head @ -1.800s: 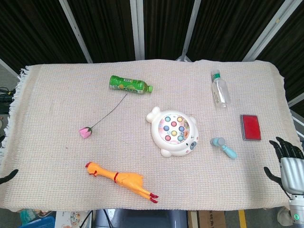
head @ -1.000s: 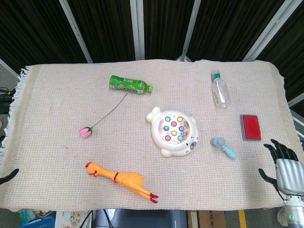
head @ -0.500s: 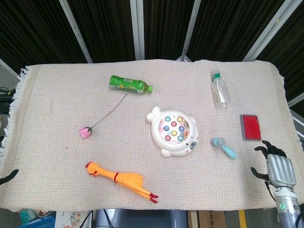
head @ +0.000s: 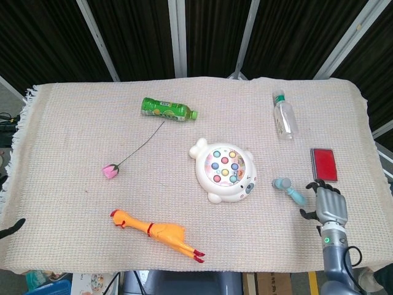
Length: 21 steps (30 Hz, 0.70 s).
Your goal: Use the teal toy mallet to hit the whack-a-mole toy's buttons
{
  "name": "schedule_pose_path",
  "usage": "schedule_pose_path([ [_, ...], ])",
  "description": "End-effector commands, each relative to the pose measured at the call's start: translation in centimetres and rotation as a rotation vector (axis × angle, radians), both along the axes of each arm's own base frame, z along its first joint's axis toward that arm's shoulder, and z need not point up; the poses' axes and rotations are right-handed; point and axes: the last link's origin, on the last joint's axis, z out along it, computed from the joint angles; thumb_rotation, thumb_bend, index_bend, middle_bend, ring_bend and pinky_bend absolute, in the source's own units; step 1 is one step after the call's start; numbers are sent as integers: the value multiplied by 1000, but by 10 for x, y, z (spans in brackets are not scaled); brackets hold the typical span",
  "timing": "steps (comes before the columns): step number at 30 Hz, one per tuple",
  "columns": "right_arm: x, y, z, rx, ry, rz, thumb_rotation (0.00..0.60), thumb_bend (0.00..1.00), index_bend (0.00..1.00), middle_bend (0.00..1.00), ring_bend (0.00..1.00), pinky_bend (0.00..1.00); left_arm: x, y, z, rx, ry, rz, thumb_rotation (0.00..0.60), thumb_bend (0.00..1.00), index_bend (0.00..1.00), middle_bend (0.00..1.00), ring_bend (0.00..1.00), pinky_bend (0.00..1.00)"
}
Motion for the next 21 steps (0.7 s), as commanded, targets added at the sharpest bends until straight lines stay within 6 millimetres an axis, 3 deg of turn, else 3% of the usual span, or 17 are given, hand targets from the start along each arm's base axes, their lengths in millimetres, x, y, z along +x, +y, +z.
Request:
schedule_pose_path([
  [1, 13, -11, -10, -27, -5, -1, 600, 264, 316, 164, 165, 168, 0, 1, -1, -5, 1, -1, 600, 0, 111, 49, 0, 0],
  [8, 23, -20, -23, -67, -5, -10, 600, 264, 321, 164, 165, 168, 0, 3, -3, -10, 2, 7, 600, 0, 111, 49, 0, 0],
  [21, 20, -29, -33, -103, 18, -49, 600, 318, 379, 164, 165, 168, 1, 3, -4, -10, 3, 8, 600, 0, 111, 49, 0, 0],
])
